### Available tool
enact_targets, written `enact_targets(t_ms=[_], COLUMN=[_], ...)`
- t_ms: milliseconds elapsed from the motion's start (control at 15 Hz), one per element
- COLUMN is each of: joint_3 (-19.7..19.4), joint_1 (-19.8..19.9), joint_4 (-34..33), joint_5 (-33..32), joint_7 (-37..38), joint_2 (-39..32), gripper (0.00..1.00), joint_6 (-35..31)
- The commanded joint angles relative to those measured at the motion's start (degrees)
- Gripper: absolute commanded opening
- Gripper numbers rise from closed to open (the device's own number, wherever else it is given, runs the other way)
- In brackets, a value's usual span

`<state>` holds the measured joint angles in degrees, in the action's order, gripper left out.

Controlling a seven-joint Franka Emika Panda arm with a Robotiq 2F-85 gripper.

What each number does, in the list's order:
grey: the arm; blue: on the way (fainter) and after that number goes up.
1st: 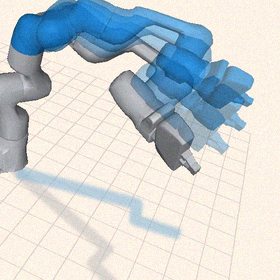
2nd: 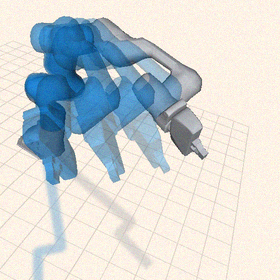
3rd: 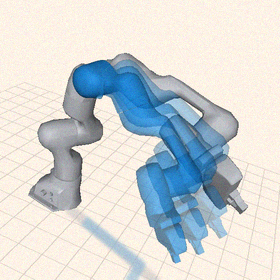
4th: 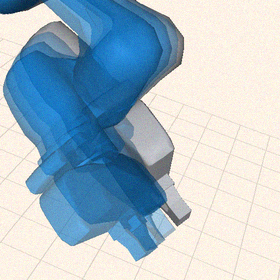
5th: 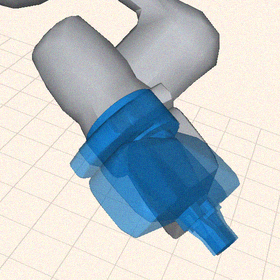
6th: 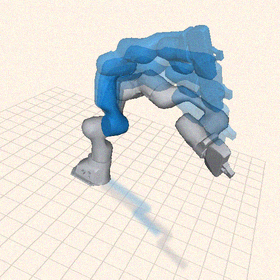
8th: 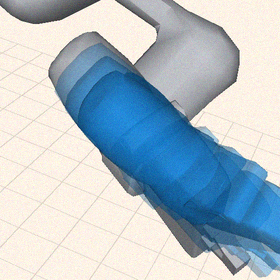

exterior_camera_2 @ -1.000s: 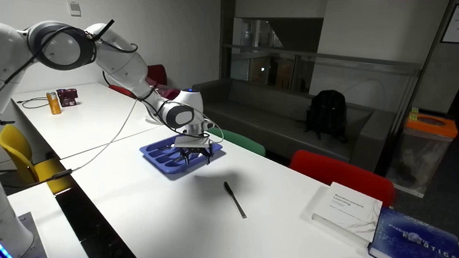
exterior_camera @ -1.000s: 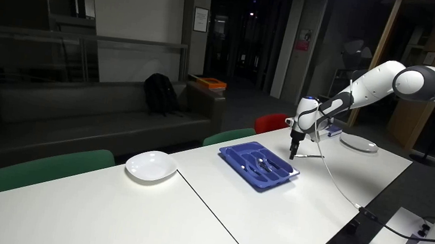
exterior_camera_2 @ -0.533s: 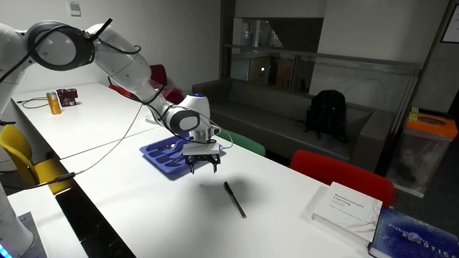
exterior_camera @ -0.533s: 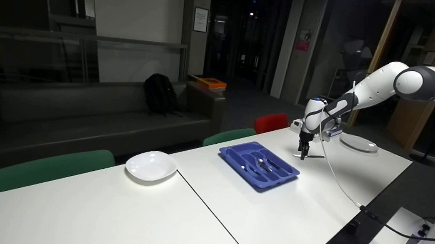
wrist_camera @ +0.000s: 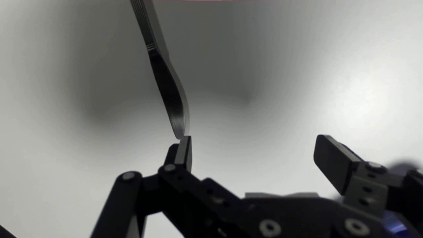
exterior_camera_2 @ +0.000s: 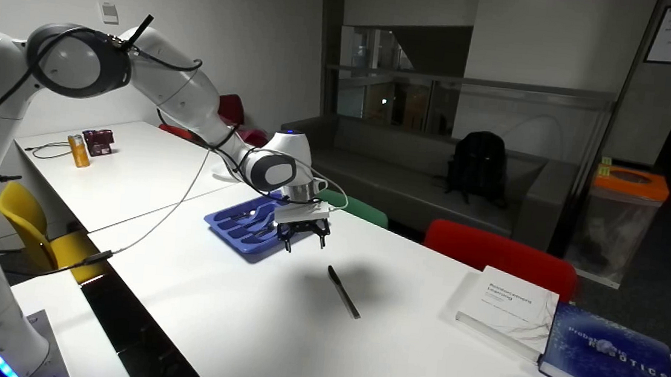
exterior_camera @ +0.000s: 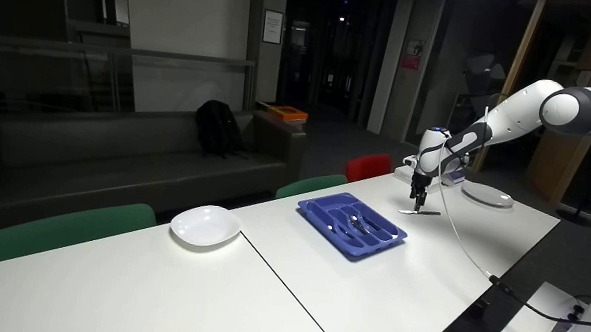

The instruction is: Pick up the silver cutlery from the counter and place it on the blue tray

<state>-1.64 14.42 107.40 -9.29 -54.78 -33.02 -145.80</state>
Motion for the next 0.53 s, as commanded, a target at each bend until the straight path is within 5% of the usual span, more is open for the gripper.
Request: enact_targets(t_ms=[0,467], joint_3=[0.12,0.13], joint_1=[0.09,-0.19], joint_4=[-0.06,-0.42], joint_5=[-0.10,-3.65], joint_7=[0.07,-4.73], joint_2=[0.09,-0.91], gripper=[1.00,1.00], joint_6=[0.13,-0.11])
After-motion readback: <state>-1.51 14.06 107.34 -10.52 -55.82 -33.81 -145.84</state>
